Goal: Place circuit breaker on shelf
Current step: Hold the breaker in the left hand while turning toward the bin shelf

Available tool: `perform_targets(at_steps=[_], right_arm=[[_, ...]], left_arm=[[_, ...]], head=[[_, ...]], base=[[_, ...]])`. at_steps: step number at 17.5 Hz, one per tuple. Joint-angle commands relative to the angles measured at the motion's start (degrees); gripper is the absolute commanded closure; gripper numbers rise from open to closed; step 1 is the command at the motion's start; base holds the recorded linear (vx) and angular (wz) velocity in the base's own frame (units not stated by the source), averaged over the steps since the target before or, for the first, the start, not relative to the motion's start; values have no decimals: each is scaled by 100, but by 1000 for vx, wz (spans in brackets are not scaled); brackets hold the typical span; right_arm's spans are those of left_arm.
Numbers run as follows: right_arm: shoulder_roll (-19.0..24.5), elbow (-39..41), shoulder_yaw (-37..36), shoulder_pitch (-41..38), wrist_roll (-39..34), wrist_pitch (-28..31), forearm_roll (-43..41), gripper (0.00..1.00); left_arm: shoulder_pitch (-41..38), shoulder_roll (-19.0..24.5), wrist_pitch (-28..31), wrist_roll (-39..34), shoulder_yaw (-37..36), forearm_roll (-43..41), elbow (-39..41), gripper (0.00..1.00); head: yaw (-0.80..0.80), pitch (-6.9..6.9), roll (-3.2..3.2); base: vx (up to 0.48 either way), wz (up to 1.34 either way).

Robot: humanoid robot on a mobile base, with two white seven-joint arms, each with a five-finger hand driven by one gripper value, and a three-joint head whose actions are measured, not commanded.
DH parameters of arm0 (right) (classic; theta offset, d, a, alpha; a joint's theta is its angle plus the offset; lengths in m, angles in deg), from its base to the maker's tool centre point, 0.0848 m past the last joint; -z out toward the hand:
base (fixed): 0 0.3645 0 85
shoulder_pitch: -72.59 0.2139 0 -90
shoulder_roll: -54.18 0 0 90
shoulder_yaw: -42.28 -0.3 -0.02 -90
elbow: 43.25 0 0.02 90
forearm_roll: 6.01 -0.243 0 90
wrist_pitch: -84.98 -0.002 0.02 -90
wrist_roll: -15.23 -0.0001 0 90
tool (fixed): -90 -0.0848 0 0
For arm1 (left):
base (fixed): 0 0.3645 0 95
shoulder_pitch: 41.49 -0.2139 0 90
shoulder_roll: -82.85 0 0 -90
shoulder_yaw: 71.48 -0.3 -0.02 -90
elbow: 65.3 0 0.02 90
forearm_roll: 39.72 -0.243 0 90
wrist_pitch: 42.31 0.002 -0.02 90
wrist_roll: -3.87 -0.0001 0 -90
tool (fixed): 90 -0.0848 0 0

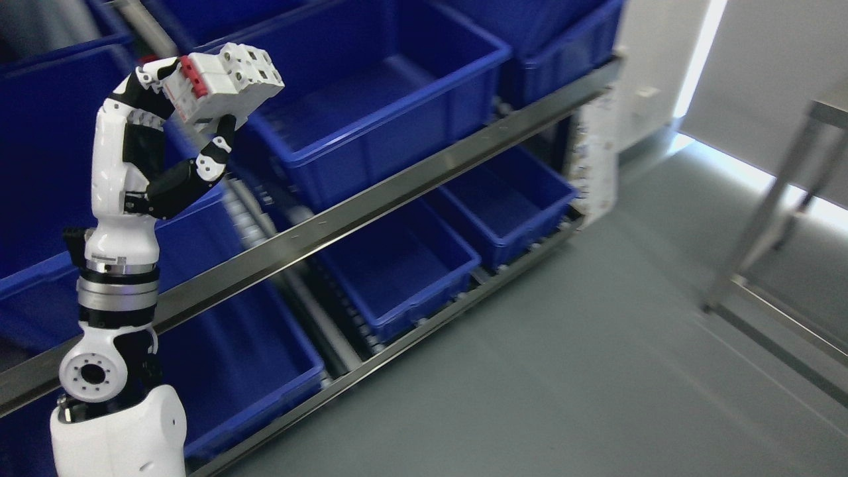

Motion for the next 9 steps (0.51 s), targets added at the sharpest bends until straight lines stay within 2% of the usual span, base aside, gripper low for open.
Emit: perform_targets(at_steps=[1,4,7,9], right_arm=[[-100,0,0,3,-16,2,0,0],[-100,0,-9,3,-16,2,0,0],[-100,0,0,3,-16,2,0,0],[-100,0,0,-6,-16,2,0,0]], left_arm=[[415,100,907,241,-557,-79,-169,89],[670,100,1631,488,-619,-272,-319,89],[906,100,1703,796,-689,-781,-757,89],[1083,100,1825,832,-925,-1194,-1328,89]], head=[[0,0,0],[0,-1,0],[0,-1,0],[0,-1,0]], base=[[-86,1414],[2,1253],[104,872],[141,568]])
